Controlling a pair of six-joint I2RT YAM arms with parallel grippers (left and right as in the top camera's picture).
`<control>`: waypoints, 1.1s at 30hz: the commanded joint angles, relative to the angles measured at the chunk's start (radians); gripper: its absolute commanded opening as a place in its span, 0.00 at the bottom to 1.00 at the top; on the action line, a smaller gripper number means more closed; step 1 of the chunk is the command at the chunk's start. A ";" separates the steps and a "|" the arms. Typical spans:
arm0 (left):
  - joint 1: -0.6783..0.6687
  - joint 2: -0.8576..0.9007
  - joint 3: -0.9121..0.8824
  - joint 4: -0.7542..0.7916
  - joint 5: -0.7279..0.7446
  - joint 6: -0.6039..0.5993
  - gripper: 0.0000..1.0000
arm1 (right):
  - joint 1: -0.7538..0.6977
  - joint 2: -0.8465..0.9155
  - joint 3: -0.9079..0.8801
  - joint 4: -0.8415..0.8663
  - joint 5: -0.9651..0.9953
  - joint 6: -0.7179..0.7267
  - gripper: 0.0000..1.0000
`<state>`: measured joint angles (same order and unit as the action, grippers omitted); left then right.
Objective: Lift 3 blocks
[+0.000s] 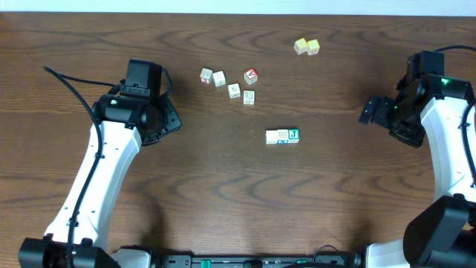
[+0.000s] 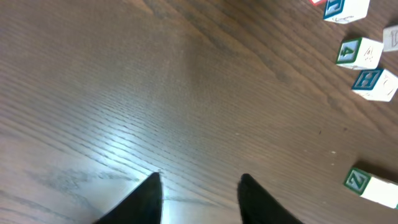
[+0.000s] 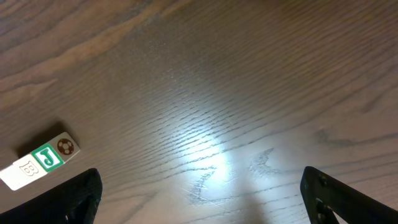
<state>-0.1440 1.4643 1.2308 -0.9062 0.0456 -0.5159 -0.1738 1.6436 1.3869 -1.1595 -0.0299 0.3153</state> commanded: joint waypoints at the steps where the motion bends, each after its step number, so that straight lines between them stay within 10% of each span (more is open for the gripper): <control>1: 0.003 0.000 0.003 -0.002 -0.013 0.011 0.50 | -0.002 0.000 0.011 0.000 -0.008 0.021 0.99; 10: 0.003 0.000 0.003 0.002 -0.013 0.011 0.59 | -0.002 0.000 0.011 0.000 -0.008 0.021 0.99; 22: 0.003 0.000 0.003 -0.010 -0.012 0.011 0.08 | -0.002 0.000 0.011 0.000 -0.008 0.021 0.99; 33: 0.003 0.000 0.003 -0.014 0.024 0.038 0.07 | -0.002 0.000 0.011 0.105 -0.039 0.051 0.99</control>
<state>-0.1440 1.4643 1.2308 -0.9146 0.0650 -0.4957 -0.1738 1.6436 1.3869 -1.0557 -0.0593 0.3492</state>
